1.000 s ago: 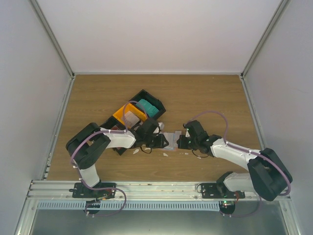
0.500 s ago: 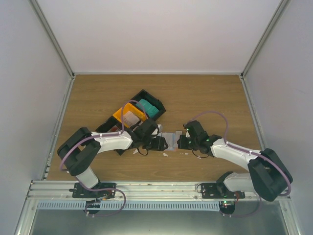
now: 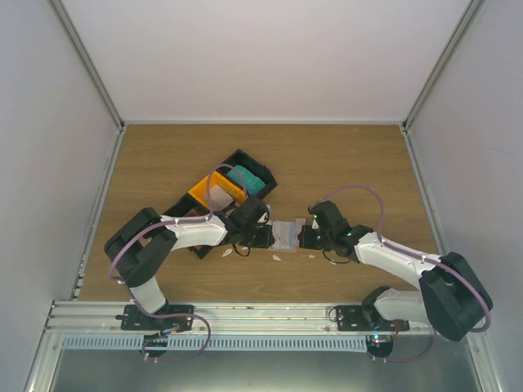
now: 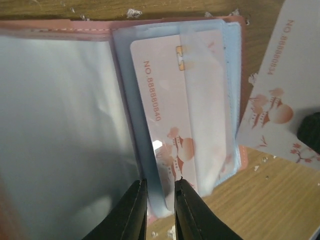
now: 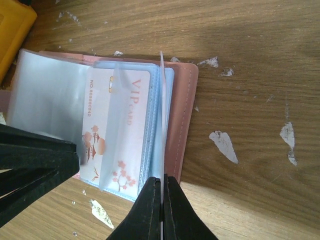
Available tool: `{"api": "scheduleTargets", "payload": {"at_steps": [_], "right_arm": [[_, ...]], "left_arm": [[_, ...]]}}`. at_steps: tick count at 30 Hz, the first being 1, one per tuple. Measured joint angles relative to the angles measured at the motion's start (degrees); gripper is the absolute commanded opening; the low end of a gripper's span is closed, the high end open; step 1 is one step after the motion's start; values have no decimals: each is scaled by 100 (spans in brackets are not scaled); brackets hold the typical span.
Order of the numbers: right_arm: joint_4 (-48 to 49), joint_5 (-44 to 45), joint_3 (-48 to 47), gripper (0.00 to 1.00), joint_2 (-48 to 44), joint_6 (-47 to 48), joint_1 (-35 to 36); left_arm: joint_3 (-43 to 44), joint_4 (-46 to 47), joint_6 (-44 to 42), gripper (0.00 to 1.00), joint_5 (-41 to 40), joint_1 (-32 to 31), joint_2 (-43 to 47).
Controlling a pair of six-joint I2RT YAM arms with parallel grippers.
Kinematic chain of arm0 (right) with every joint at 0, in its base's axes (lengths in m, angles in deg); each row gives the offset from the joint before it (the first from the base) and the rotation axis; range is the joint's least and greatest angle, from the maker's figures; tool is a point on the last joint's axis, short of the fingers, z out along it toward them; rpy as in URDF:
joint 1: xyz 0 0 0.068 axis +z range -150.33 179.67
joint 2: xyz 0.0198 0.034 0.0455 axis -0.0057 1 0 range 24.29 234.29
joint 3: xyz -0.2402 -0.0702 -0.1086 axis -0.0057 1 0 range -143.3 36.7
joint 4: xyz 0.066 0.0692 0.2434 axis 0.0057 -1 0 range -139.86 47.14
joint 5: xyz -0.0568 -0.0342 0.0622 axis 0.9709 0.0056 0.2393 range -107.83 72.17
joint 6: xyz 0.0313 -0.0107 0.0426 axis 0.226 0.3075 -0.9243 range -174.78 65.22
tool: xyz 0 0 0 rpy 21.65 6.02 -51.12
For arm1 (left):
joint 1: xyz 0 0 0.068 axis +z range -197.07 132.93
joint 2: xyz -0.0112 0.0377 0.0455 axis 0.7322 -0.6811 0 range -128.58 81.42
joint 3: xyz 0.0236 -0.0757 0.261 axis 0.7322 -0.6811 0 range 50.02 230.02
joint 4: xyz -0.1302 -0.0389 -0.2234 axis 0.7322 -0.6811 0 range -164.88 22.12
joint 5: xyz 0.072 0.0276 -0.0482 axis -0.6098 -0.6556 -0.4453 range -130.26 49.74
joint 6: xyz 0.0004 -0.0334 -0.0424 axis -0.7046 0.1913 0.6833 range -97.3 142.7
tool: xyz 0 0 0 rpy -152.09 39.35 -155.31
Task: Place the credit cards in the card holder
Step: Insert the credit card into the card holder.
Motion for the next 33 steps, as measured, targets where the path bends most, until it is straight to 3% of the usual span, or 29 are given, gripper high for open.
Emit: {"api": "scheduleTargets", "payload": {"at_steps": [12,33], "right_arm": [[-127,105,-11,1,-96,24,0],[-240,293,-13,0,-483,-101,0]], "left_arm": [[144,127,-94,6,48,13,-374],[92,245,-129,0,111,35,-339]]}}
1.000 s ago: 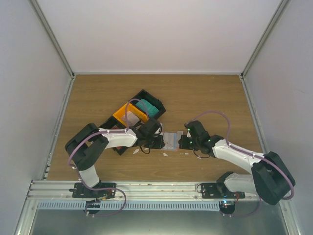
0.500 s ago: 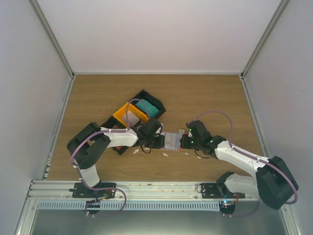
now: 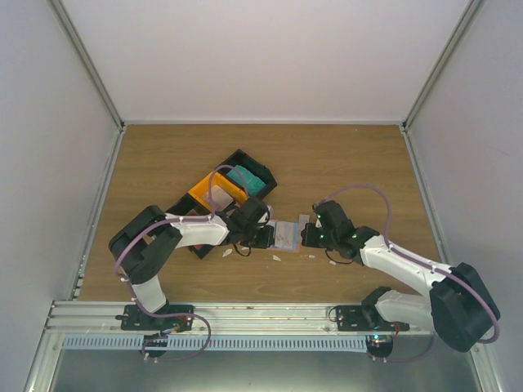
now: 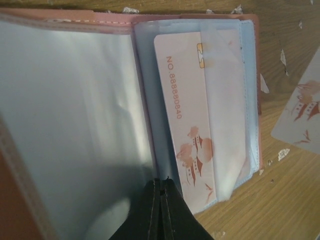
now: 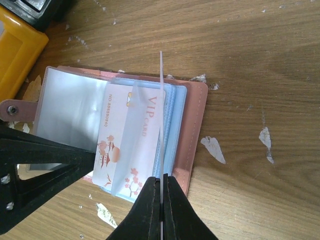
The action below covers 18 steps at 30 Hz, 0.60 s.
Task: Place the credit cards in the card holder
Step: Turn over the card slot in the card holder.
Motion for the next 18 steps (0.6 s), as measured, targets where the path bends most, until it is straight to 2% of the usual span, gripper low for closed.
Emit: {"api": "scheduleTargets", "payload": {"at_steps": [8,18], "right_arm": [[22,-4,2,1,0,-28,0],[83,-85,9,0,2,-26,0]], "left_arm": [[-90,173,4,10,79,0,186],[-52,284,26,5,136,2,-87]]}}
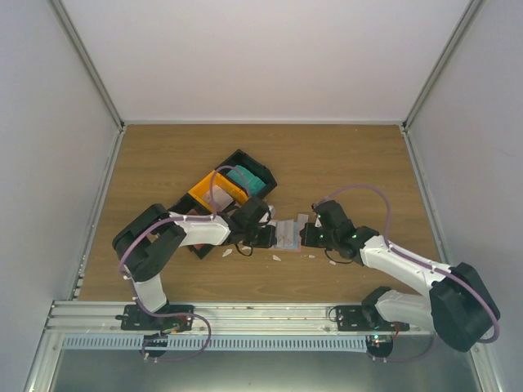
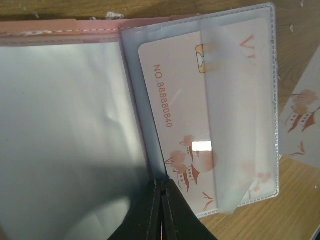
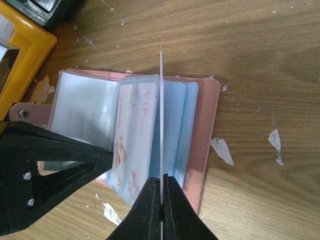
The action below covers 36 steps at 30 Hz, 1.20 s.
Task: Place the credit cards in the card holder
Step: Turn over the card slot in the card holder.
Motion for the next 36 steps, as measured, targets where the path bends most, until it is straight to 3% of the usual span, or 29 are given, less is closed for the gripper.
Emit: {"api": "scheduleTargets", "payload": {"at_steps": [19,36], "right_arm": [[398,-284,181,1,201,-101,0],[1412,-1064,280,1,295,-387,0]], "left_arm": [[13,262,22,5,136,0,-140],[-33,-411,-7,18,-461,0,728]]}}
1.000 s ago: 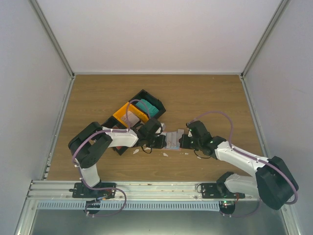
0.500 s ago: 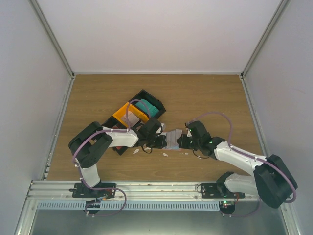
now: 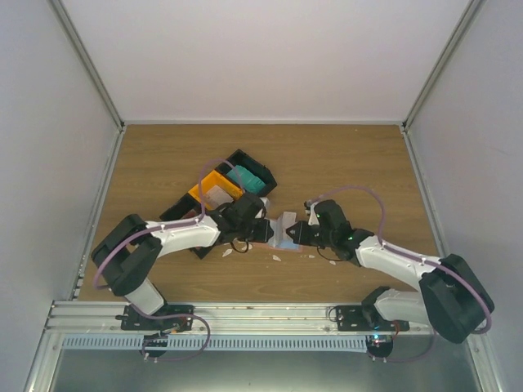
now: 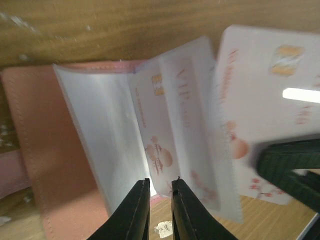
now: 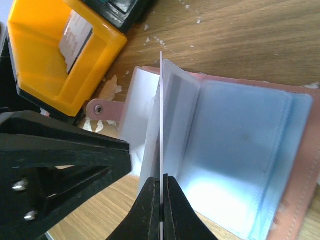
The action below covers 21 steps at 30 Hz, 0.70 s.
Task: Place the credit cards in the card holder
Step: Turn over the card slot in the card holder.
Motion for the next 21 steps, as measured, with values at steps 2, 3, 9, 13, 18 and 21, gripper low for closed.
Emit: {"api": "scheduleTargets", "payload": {"at_steps": [2,3,9,13,18,21], "right_arm": [[149,-101,0,1,92,-11,0],[219,-149,0,0,160,-15,0],[608,-396,-4,0,710,-9,0],[835,-533,-20,1,1084,20,0],[1060,-695,-52,0,1342,20,0],[1040,-667,-74,1,1311,24,0]], "left_arm": [[-9,-103,2,18,-166,0,225],[-24,-142,4,18,-254,0,348],[-258,-238,17,18,-527,35,925],[-442,-216,-26,19,-404,94,1054],[-627,-177,-83,20,-216,164,1097],[-671,-107,-129,23,-85,190,1097]]}}
